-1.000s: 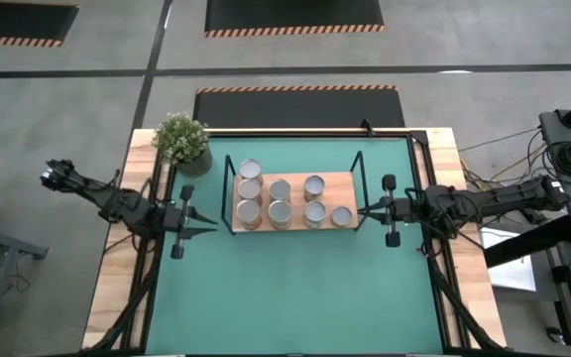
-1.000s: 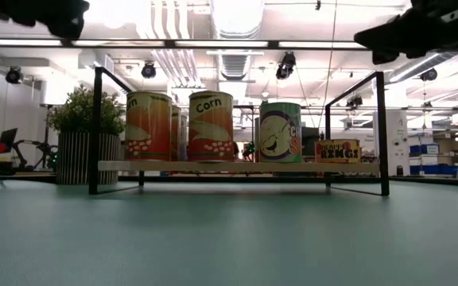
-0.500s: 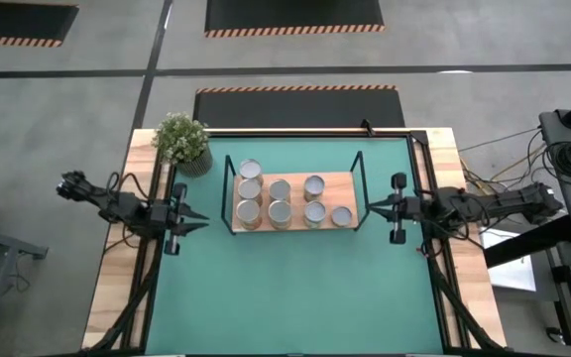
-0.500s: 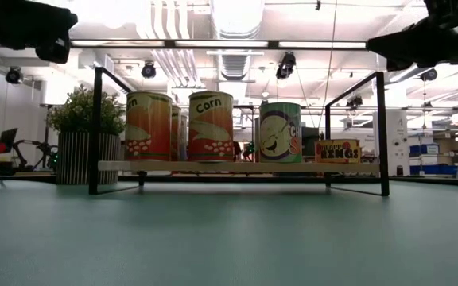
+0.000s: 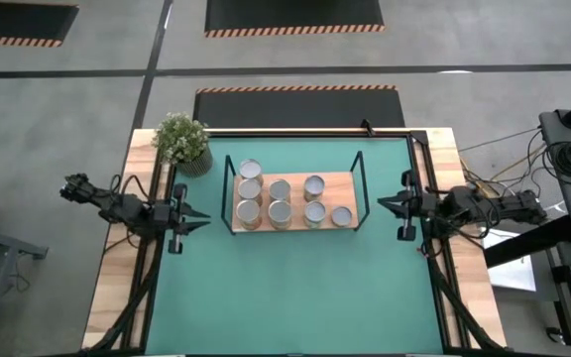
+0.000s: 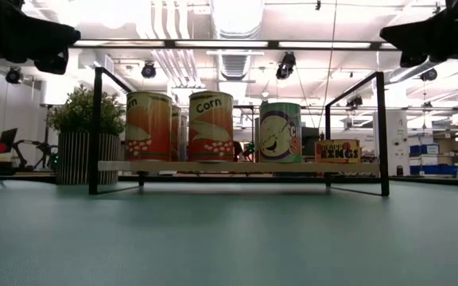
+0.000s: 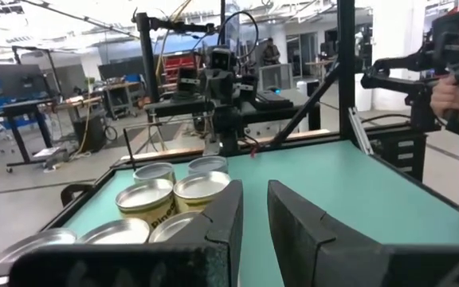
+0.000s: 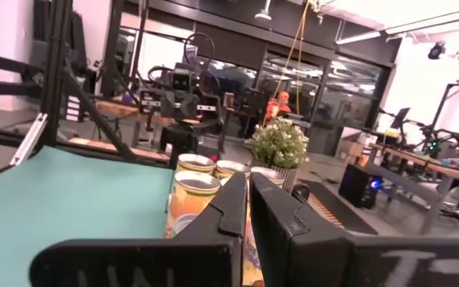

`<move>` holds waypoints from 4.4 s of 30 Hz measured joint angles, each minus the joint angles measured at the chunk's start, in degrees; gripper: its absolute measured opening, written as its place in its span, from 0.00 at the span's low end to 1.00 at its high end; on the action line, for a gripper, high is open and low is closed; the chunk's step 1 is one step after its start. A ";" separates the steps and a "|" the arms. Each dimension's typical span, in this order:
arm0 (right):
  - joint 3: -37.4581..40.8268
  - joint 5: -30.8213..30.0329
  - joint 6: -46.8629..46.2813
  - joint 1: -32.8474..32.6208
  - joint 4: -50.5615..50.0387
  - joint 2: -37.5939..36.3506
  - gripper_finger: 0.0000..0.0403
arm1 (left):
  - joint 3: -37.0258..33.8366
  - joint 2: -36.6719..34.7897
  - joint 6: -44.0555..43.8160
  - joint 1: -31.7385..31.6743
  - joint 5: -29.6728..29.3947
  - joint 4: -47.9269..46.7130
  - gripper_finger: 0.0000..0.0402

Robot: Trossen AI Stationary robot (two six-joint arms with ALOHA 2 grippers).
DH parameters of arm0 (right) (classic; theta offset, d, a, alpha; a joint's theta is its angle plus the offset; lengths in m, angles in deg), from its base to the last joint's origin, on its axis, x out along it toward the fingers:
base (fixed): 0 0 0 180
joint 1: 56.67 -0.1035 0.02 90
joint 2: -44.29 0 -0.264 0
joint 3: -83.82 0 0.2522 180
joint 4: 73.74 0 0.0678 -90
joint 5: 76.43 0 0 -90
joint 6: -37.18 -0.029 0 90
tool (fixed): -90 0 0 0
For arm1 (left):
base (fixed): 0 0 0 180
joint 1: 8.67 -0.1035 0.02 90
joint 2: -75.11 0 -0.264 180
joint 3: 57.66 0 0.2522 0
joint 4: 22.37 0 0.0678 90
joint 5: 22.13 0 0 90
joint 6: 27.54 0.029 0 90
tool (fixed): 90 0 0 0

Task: Pick and place cans onto a shelf
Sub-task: Return to Home Position

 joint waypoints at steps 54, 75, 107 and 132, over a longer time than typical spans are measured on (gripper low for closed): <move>5.55 0.12 -3.93 -0.02 -3.89 -2.88 0.02 | -4.50 1.27 0.20 0.00 0.46 6.45 0.11; 5.60 0.10 -3.91 -0.02 -3.93 -2.86 0.02 | -4.45 1.29 0.20 0.00 0.41 6.52 0.11; 5.62 0.09 -3.91 0.00 -3.96 -2.87 0.02 | -4.43 1.29 0.20 0.00 0.41 6.47 0.11; 5.62 0.09 -3.91 -0.01 -3.96 -2.88 0.02 | -4.43 1.29 0.19 0.01 0.41 6.47 0.11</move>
